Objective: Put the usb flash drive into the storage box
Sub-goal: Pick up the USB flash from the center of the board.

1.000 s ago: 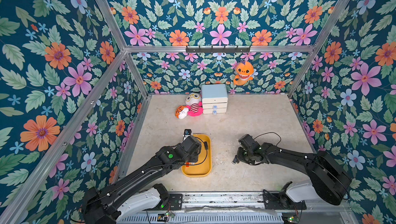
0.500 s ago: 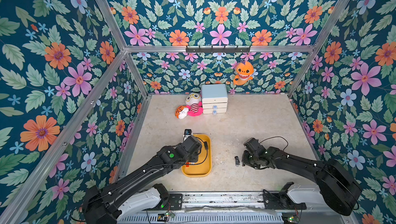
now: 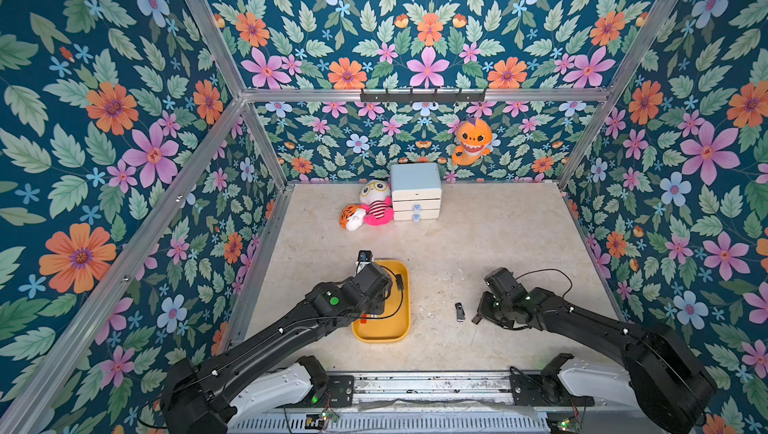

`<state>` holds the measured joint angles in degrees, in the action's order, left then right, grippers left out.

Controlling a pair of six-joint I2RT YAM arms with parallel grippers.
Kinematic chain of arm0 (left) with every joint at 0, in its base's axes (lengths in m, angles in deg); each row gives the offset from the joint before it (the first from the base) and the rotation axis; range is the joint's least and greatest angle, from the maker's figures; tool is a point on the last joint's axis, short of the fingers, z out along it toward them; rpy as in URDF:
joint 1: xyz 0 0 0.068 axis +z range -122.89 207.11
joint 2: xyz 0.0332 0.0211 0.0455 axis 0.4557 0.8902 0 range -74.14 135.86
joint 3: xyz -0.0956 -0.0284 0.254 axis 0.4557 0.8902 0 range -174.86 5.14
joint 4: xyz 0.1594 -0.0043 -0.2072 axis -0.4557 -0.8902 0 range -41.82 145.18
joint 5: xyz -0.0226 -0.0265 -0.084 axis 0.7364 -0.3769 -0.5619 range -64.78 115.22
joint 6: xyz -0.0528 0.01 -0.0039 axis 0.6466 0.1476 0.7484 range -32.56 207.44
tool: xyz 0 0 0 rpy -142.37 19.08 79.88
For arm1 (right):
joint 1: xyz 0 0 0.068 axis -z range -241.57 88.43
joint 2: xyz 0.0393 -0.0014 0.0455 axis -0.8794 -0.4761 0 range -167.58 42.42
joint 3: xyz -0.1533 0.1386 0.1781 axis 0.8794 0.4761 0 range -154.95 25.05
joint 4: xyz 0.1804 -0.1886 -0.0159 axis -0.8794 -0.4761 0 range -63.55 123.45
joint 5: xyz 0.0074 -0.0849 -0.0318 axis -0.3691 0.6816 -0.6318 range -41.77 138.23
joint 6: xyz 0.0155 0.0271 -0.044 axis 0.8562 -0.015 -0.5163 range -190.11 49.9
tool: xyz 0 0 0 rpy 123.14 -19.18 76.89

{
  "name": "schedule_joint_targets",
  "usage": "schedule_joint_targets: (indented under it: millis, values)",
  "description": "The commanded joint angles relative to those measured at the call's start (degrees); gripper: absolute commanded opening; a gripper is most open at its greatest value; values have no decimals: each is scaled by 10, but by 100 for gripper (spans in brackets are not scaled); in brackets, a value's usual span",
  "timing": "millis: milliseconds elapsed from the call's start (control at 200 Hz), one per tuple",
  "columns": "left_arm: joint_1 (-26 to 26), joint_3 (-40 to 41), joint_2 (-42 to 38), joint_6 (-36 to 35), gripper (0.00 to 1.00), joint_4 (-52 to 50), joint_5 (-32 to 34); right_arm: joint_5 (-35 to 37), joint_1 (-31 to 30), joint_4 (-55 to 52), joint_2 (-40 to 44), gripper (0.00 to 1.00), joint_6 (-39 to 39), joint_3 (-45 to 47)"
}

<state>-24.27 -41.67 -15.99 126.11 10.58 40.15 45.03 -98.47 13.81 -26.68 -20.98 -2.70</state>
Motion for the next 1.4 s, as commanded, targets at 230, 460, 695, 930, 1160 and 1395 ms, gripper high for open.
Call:
schedule_joint_targets:
  millis: [230,460,695,930,1160,1395]
  values:
    - [0,0,0,-2,61,1,5,-25,0,-60,52,58,12,7]
    - [0,0,0,-2,61,1,5,-33,-1,-117,29,53,8,-31]
    - [0,1,-7,-1,62,2,7,-16,-20,-135,-49,49,21,-80]
    - [0,1,-9,-1,62,2,7,2,-36,-147,-113,39,26,-114]
    - [0,3,-11,-1,62,3,7,8,-43,-164,-149,32,26,-134]
    - [0,3,-13,-1,62,4,7,10,-45,-168,-154,20,11,-147]
